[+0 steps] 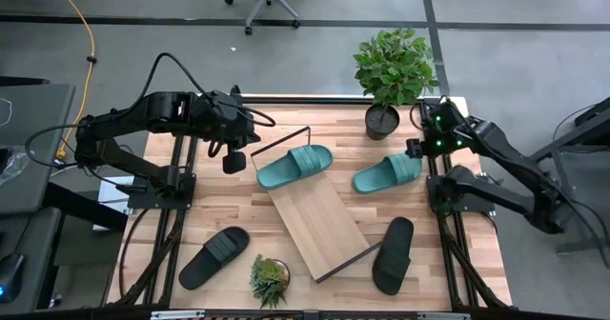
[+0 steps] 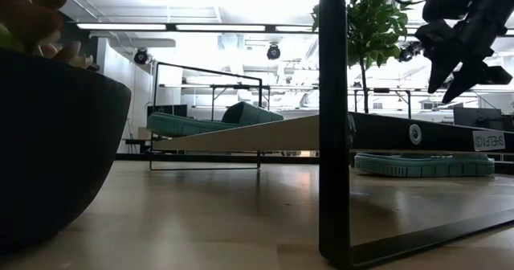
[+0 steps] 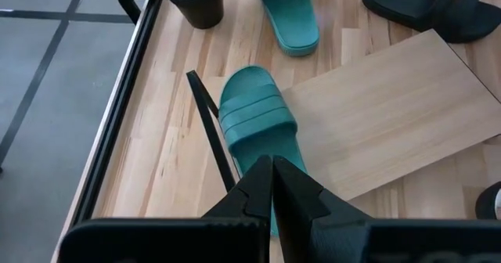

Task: Pick and place slides into the shelf
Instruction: Put the green slide on the shelf

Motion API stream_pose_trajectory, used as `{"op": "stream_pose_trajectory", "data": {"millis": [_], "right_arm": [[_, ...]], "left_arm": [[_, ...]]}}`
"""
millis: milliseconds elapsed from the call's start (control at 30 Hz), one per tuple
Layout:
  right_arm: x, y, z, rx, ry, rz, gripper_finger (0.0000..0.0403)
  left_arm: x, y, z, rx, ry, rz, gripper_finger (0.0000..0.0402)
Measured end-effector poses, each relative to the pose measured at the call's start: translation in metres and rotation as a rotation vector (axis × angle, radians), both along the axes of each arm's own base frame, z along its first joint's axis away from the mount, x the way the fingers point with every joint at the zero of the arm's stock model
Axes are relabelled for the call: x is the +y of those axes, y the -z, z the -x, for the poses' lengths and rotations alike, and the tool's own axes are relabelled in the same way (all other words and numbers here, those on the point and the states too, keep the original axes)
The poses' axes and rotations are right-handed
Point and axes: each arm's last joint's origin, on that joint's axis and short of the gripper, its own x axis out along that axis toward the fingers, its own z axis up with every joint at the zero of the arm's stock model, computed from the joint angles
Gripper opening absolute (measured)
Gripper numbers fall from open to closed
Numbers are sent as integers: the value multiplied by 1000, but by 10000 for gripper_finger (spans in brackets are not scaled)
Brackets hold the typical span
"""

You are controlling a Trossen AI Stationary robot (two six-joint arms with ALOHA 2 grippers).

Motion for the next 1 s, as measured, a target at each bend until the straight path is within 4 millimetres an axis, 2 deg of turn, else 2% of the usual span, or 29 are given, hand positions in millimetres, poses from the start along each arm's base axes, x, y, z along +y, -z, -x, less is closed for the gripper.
{"op": "stream_pose_trajectory", "data": {"millis": [133,333,533,800,1000], "right_arm": [[-4,7,7,-22,3,-24,161],[-6,37,12,-78,-14,-132,161],[-9,42,10,-116,-14,-108,151],[-12,43,13,-48,17,-71,149],[-19,48,17,-22,85,-110,149]], "left_arm": [[0,0,0,0,0,0,3],[0,0,0,0,-2,2,3],[0,0,0,0,-3,3,3],[0,0,0,2,-14,-9,3],[1,0,0,3,-20,-15,3]]}}
